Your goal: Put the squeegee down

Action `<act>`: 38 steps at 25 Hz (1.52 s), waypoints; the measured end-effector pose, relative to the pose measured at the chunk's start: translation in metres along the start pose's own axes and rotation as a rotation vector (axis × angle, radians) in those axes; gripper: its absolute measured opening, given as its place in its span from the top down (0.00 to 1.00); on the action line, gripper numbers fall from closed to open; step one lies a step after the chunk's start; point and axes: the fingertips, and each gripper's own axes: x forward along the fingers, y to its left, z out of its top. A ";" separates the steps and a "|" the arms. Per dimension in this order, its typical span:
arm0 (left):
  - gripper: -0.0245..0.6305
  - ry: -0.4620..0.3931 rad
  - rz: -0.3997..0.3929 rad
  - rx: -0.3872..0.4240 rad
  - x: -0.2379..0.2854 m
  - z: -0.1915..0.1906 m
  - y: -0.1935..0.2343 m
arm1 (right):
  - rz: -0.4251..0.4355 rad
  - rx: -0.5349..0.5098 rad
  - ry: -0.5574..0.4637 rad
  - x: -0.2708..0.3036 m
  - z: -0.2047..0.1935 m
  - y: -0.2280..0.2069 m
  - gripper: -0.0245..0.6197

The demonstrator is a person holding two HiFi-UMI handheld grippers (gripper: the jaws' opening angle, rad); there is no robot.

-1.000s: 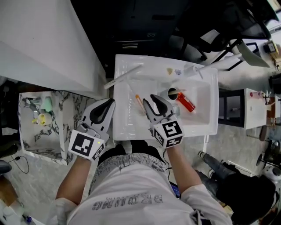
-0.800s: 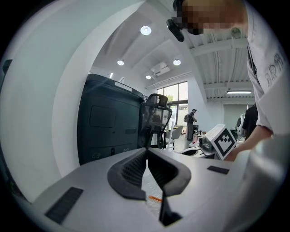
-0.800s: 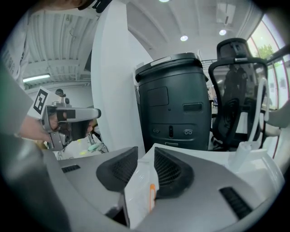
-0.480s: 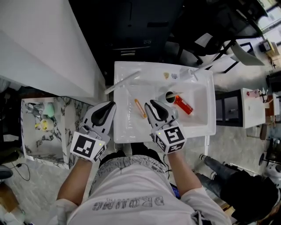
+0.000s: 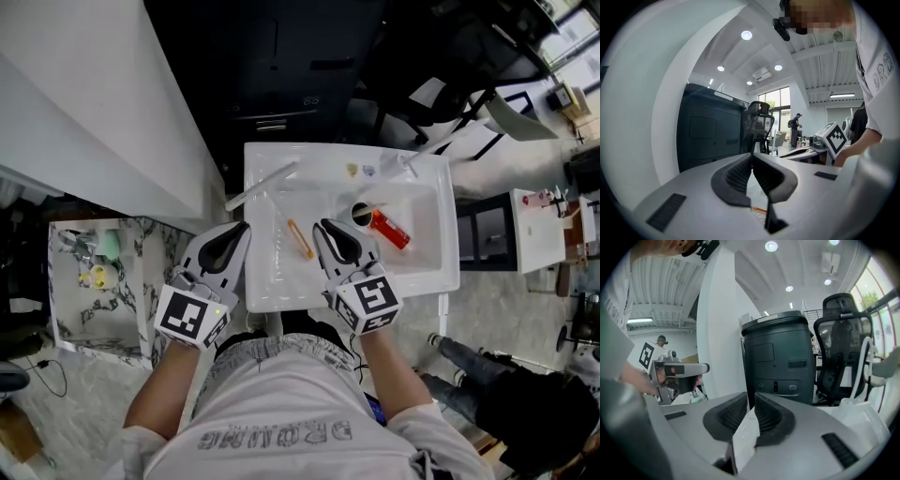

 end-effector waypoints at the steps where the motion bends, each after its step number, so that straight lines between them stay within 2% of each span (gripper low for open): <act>1: 0.93 0.000 -0.001 0.000 0.000 0.000 0.001 | -0.002 0.003 -0.004 0.000 0.002 0.000 0.88; 22: 0.93 -0.017 -0.018 0.001 0.003 0.005 0.003 | -0.003 0.005 -0.026 -0.001 0.010 0.009 0.95; 38: 0.93 -0.011 -0.006 0.001 0.000 0.004 -0.002 | 0.015 0.015 -0.016 -0.008 0.008 0.012 0.95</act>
